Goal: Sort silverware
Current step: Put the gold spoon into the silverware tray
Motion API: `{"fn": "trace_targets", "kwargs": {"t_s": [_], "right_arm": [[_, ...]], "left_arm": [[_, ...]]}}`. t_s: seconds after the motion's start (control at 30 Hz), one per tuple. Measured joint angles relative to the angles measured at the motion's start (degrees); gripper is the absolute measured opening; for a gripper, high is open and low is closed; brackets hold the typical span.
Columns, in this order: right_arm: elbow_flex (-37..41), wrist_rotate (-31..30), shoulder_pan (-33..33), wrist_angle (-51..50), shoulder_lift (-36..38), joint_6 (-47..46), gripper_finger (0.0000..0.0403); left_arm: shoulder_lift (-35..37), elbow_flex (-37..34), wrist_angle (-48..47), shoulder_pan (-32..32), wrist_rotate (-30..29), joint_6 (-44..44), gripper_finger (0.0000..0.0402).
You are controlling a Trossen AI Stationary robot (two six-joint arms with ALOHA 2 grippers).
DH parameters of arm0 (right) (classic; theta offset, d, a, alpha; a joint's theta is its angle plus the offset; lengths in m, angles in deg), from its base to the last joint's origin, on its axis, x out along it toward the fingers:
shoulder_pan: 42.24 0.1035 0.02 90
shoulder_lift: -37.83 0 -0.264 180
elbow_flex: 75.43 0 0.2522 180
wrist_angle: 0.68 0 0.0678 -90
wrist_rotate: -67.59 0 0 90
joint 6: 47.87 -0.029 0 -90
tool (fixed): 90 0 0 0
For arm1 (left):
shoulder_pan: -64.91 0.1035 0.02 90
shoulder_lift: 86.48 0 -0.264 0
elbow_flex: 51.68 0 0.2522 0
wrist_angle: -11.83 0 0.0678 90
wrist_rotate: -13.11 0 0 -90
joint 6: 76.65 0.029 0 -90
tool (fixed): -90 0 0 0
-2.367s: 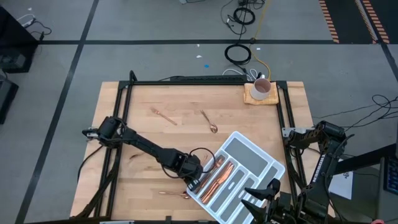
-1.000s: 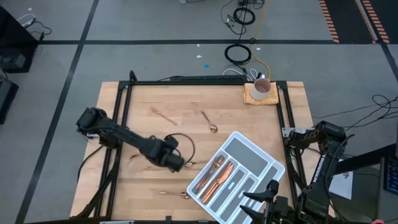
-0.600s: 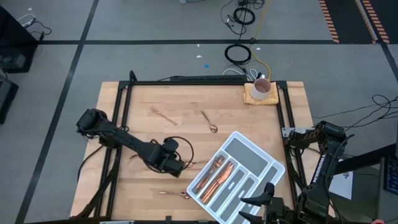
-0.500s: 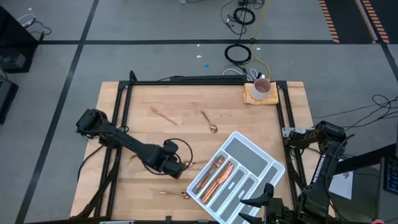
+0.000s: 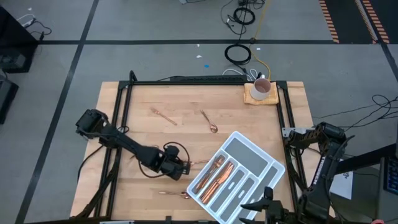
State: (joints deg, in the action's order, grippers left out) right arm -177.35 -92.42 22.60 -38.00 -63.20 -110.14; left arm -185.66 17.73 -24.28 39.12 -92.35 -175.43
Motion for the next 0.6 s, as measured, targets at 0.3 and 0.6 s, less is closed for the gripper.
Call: {"fn": "trace_targets", "kwargs": {"t_s": [0.3, 0.6], "right_arm": [[0.00, -0.33, 0.13, -0.05, 0.00, -0.73, 0.0187], [0.00, -0.38, 0.16, -1.44, 0.00, -2.88, 0.0187]], "left_arm": [[0.20, -1.43, 5.78, 1.31, -1.13, -0.86, 0.0066], [1.37, -1.41, 3.56, 1.65, 2.23, 1.87, 0.0066]]}}
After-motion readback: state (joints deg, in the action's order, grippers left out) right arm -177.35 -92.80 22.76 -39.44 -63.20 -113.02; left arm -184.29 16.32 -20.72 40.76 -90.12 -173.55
